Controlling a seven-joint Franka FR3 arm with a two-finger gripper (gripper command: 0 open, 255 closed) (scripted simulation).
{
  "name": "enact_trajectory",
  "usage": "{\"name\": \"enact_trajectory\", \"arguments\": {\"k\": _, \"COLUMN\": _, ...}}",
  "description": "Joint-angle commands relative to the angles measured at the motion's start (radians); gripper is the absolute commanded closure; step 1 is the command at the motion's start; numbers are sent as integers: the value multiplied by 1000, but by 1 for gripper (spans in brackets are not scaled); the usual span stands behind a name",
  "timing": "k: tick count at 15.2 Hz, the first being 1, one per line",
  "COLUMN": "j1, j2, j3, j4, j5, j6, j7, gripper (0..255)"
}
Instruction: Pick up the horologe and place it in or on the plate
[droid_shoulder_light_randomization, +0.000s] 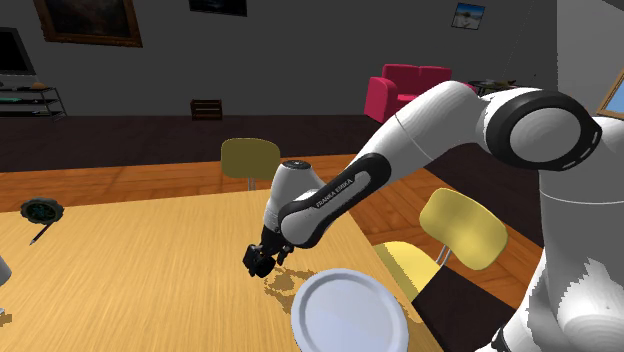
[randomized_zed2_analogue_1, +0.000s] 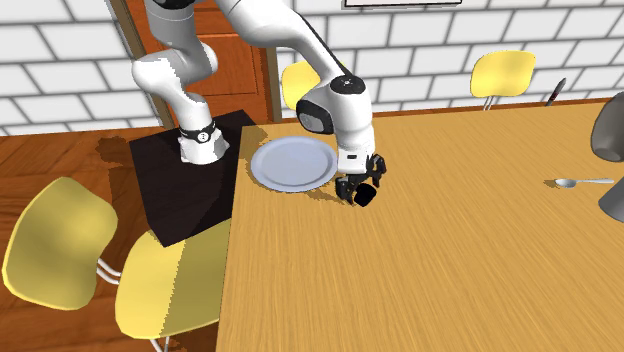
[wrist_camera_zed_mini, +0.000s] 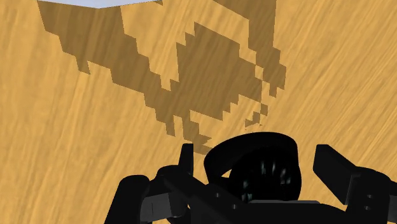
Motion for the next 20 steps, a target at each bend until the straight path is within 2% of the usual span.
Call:
{"name": "enact_trajectory", "arguments": {"k": 1, "j1": 0, "j2": 1, "j3": 0, "j4": 1, "j5": 0, "j6": 0, "j7": 0, "gripper": 0}}
{"name": "enact_trajectory", "arguments": {"k": 3, "j1": 0, "j2": 1, "j3": 0, "j4": 0, "j5": 0, "j6": 0, "j7": 0, "gripper": 0}}
{"name": "enact_trajectory", "arguments": {"k": 4, "j1": 0, "j2": 1, "j3": 0, "j4": 0, "j5": 0, "j6": 0, "j7": 0, "gripper": 255}}
{"name": "enact_trajectory", "arguments": {"k": 13, "j1": 0, "j2": 1, "j3": 0, "j4": 1, "j5": 0, "j6": 0, "j7": 0, "gripper": 255}}
{"name": "enact_trajectory", "arguments": {"k": 20, "j1": -7, "j2": -69, "j3": 7, "j4": 7, "j5": 9, "j6": -75, "j7": 4, "gripper": 255}}
